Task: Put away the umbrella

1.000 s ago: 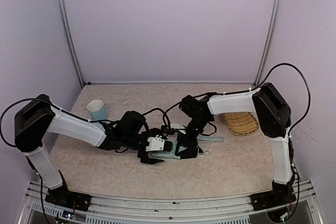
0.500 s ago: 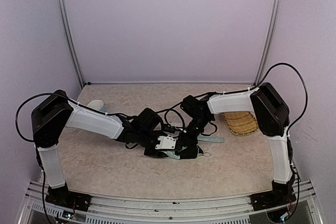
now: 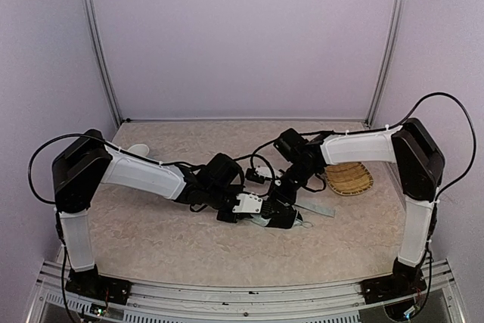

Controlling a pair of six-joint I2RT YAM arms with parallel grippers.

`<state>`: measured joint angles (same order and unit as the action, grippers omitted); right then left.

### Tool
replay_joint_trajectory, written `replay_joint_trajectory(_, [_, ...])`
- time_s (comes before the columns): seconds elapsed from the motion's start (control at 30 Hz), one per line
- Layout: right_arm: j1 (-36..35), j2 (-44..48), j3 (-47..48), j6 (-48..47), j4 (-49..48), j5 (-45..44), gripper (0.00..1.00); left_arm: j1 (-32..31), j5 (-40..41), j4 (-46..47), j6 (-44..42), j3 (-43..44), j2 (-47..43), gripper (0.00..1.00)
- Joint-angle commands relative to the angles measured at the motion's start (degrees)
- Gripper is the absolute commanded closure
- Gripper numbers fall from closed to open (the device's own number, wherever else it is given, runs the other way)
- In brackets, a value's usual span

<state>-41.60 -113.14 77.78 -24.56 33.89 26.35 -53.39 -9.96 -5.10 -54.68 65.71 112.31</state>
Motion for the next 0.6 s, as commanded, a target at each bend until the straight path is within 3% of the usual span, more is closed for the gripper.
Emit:
replay_joint_trajectory(0.0, [-1.15, 11.37, -3.20, -1.58, -9.32, -3.72, 0.00, 0.91, 7.22, -10.84, 5.10, -2.03, 6.42, 1.00])
replay_joint_trajectory(0.37, [-0.63, 29.12, -19.81, -1.80, -28.72, -7.08, 0.00, 2.21, 9.22, -6.47, 9.19, -2.69, 5.27, 1.00])
replay_joint_trajectory(0.5, [-0.14, 34.81, -30.14, 3.35, -43.19, -20.50, 0.00, 3.57, 8.30, -2.24, 12.34, -3.42, 2.47, 1.00])
replay_joint_trajectory(0.57, [1.11, 35.22, -32.05, 5.42, -44.70, -22.02, 0.00, 4.40, 6.17, 1.41, 14.01, -4.84, -0.06, 1.00])
